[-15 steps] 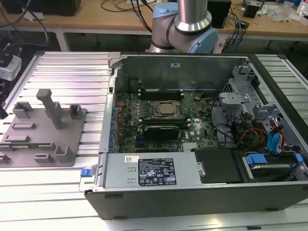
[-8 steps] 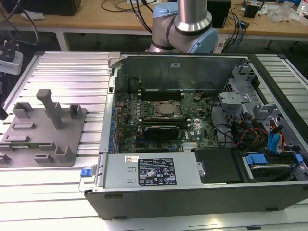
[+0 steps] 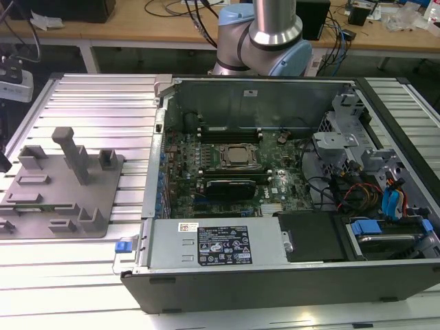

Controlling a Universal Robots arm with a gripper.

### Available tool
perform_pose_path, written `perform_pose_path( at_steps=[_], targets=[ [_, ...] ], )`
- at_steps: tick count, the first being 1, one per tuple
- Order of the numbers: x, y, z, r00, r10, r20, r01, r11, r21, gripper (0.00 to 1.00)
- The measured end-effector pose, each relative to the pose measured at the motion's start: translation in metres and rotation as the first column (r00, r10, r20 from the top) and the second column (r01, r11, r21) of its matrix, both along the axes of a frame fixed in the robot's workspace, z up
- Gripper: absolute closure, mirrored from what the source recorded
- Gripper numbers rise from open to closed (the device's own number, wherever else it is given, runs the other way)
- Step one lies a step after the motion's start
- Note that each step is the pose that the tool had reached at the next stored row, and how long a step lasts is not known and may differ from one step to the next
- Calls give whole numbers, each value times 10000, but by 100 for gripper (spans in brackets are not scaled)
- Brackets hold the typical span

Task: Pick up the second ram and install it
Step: 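Pick up the second ram and move it above second insertion slot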

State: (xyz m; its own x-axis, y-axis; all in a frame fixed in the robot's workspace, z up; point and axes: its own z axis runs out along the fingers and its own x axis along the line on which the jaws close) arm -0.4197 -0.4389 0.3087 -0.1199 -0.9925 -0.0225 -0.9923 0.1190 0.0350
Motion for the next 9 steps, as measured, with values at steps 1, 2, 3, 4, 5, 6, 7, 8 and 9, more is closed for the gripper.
perform_pose_path(
  at_steps=[1,2,3,4,5,6,7,8,9],
  targets=[
    [0,-1,-9,10000,-1,2,1,10000,47,92],
    [0,-3,-19,10000,-1,-1,1,10000,83,92],
    [0,-5,-37,10000,-1,-10,2,9999,106,92],
    [0,-6,-52,10000,0,-9,0,9999,117,92],
    [0,-7,-55,10000,0,-12,0,9999,115,92],
    [0,-6,-60,10000,-1,-13,1,9999,116,92],
    [0,-6,-84,10000,-1,-34,1,9999,116,92],
    [0,-6,-104,10000,0,-67,1,9999,116,92],
    [0,-6,-120,9999,-1,-110,2,9999,114,92]
  ],
)
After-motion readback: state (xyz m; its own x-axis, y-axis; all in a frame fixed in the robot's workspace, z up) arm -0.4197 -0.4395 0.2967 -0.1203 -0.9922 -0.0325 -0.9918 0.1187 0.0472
